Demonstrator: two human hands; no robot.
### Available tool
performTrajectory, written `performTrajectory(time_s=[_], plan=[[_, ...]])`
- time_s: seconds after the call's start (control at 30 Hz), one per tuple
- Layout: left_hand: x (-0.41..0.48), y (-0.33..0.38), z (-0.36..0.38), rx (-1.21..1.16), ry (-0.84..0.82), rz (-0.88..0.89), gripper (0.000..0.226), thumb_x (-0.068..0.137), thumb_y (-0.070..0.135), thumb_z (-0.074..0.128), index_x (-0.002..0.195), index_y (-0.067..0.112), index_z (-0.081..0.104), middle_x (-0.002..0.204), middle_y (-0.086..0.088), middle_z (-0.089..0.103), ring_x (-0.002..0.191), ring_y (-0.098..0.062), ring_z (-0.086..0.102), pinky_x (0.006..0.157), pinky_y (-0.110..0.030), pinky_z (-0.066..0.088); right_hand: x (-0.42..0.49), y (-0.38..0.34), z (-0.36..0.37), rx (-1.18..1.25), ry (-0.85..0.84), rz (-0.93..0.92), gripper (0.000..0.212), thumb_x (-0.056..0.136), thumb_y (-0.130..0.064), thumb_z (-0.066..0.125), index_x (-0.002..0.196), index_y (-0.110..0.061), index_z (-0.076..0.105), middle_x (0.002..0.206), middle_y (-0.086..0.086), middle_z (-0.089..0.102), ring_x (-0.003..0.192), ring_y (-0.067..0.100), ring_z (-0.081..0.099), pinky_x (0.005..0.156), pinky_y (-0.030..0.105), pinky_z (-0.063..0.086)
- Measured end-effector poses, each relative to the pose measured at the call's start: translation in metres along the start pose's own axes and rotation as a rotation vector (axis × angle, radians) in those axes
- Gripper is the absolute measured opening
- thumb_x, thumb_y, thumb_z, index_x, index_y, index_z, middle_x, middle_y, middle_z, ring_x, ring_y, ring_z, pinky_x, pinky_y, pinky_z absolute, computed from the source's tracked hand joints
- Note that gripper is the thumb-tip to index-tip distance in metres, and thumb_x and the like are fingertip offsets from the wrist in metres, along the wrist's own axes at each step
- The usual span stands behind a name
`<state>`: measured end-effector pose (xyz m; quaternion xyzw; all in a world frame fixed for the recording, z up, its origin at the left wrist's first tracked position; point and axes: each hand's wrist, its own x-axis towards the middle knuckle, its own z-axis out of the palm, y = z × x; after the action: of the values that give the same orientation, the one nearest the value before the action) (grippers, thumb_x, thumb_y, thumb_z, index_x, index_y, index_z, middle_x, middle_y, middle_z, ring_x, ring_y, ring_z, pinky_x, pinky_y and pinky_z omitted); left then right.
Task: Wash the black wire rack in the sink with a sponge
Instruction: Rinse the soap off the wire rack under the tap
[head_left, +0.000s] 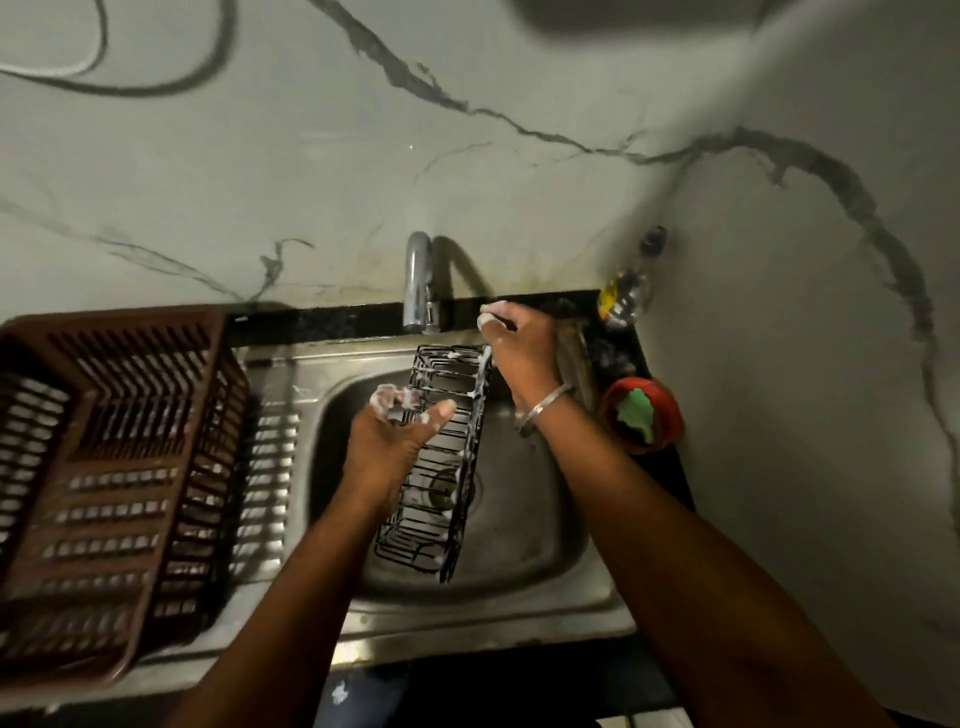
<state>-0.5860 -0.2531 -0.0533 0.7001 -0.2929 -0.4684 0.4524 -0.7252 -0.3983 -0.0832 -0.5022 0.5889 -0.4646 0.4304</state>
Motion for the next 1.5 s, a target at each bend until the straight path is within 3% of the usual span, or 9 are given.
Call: performTrajectory(time_s=[0.37,0.53,0.73,0.83,0.9,1.0,1.2,1.33,1.5], plan=[[0.017,-0.003,-0.033,-0.064,0.057,-0.037,0.044,0.085,0.027,0.09,0.119,0.008,0.069,0.11,-0.003,0.08,0.093,-0.004,0.076,0.102,-0.04,0.058,0.038,-0.009,0.071,-0.306,-0.313,0.135,0.01,0.09,0.0,0.076,0.099,-0.004,0.075,0.072,-0.003,0.062,0.057,0.009,0.058,0.037,0.011,0.041],[0.032,-0.008,-0.038,-0.048,0.063,-0.038,0.043,0.085,0.023,0.09,0.119,0.007,0.069,0.105,-0.004,0.081,0.09,-0.005,0.077,0.101,-0.04,0.058,0.048,-0.006,0.088,-0.384,-0.148,0.071,0.013,0.096,-0.002,0.067,0.089,0.002,0.076,0.089,0.019,0.075,0.083,0.028,0.07,0.068,0.035,0.056],[0.054,-0.023,-0.04,-0.029,0.061,-0.078,0.054,0.079,0.038,0.093,0.117,0.008,0.069,0.107,-0.004,0.08,0.105,-0.019,0.075,0.102,-0.041,0.056,0.057,0.023,0.103,-0.378,-0.095,0.107,0.013,0.091,-0.01,0.076,0.079,-0.004,0.076,0.075,0.004,0.069,0.074,0.02,0.066,0.052,0.012,0.044],[0.061,-0.03,-0.04,-0.033,0.067,-0.08,0.052,0.082,0.034,0.093,0.115,0.004,0.066,0.102,-0.003,0.079,0.095,-0.015,0.073,0.092,-0.035,0.055,0.068,0.033,0.112,-0.458,-0.318,0.139,0.011,0.099,-0.013,0.067,0.09,-0.017,0.07,0.099,0.006,0.069,0.094,0.02,0.066,0.078,0.01,0.05],[0.066,-0.035,-0.041,-0.051,0.061,-0.091,0.053,0.081,0.035,0.093,0.114,0.005,0.065,0.102,-0.004,0.078,0.097,-0.017,0.073,0.094,-0.038,0.055,0.075,0.023,0.118,-0.372,-0.454,0.193,0.023,0.109,-0.011,0.047,0.093,-0.025,0.056,0.098,-0.002,0.059,0.086,0.009,0.063,0.082,0.008,0.049],[0.07,-0.042,-0.041,-0.053,0.051,-0.093,0.054,0.082,0.033,0.093,0.115,0.003,0.063,0.102,-0.01,0.075,0.095,-0.016,0.07,0.094,-0.037,0.057,0.083,0.015,0.121,-0.275,-0.436,0.18,0.032,0.113,-0.02,0.031,0.085,-0.026,0.044,0.077,-0.009,0.056,0.051,-0.002,0.061,0.045,0.01,0.047],[0.069,-0.053,-0.037,-0.001,0.061,-0.067,0.046,0.083,0.031,0.093,0.109,0.005,0.065,0.098,-0.001,0.076,0.084,-0.001,0.071,0.075,-0.017,0.053,0.028,0.017,0.097,-0.29,-0.221,0.341,0.013,0.102,-0.016,0.064,0.089,-0.016,0.069,0.083,-0.002,0.068,0.08,0.018,0.07,0.065,0.027,0.059],[0.065,-0.066,-0.034,-0.027,0.045,-0.035,0.037,0.079,0.031,0.096,0.094,0.023,0.063,0.094,0.003,0.076,0.092,-0.013,0.073,0.088,-0.036,0.058,-0.014,0.027,0.095,-0.021,-0.129,0.628,0.023,0.097,-0.032,0.069,0.081,-0.015,0.068,0.082,0.013,0.073,0.073,0.028,0.071,0.075,0.042,0.062],[0.053,-0.072,-0.033,0.02,0.018,-0.009,0.032,0.085,0.02,0.091,0.107,0.021,0.068,0.103,0.001,0.08,0.099,-0.013,0.077,0.095,-0.045,0.062,-0.032,0.021,0.088,0.45,-0.224,0.974,0.04,0.103,-0.046,0.06,0.093,-0.007,0.063,0.059,0.008,0.066,0.043,0.022,0.061,0.048,0.03,0.049]])
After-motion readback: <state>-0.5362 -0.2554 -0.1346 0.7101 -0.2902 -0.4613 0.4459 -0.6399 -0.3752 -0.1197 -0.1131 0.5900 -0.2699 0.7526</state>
